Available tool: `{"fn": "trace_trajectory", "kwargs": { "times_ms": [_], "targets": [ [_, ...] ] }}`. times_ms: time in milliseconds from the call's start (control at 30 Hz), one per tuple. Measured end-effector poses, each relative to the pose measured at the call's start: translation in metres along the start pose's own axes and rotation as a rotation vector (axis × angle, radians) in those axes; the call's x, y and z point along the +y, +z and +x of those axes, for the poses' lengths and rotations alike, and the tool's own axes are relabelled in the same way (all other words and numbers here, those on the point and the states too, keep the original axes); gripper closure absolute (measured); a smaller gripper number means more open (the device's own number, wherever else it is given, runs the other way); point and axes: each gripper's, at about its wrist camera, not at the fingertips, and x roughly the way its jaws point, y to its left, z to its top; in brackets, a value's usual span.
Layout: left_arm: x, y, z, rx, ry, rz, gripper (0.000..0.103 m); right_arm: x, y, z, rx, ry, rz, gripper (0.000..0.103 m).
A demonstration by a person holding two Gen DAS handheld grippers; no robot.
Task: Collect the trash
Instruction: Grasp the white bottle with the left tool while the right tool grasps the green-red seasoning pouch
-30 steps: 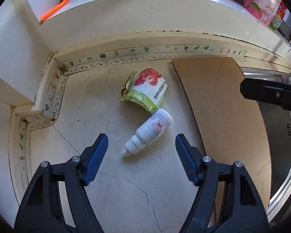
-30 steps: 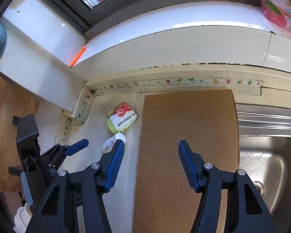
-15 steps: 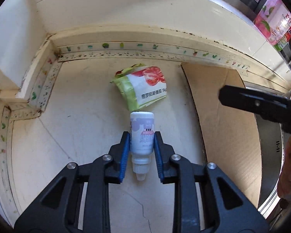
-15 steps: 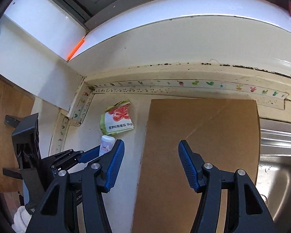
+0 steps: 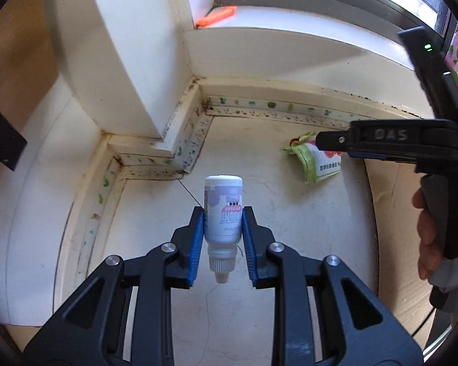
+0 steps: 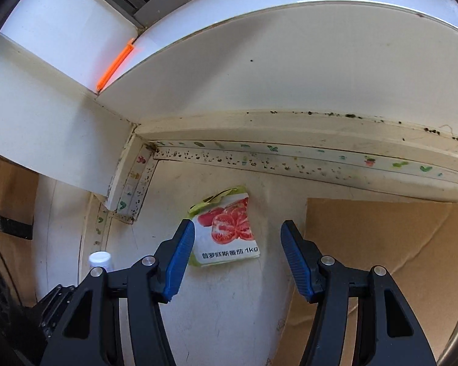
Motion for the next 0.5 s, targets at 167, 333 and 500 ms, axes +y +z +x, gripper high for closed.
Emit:
{"fn": "trace_trajectory", "kwargs": {
  "times_ms": [167, 333, 500],
  "targets": [
    [0.008, 0.002, -0.005, -0.002, -0.002, -0.021, 0.081, 0.005, 0.003, 0.014, 0.001, 0.020, -0.025, 0.044],
    [0.010, 0.000, -0.008, 0.010, -0.013, -0.041, 0.081, 0.016, -0.004, 0.023, 0.014, 0.058, -0.060, 0.070],
    [0.010, -0.004, -0.017, 0.010, -0.028, -0.049, 0.081, 0.023, -0.017, 0.010, -0.008, 0.153, -0.071, 0.092]
  ]
}}
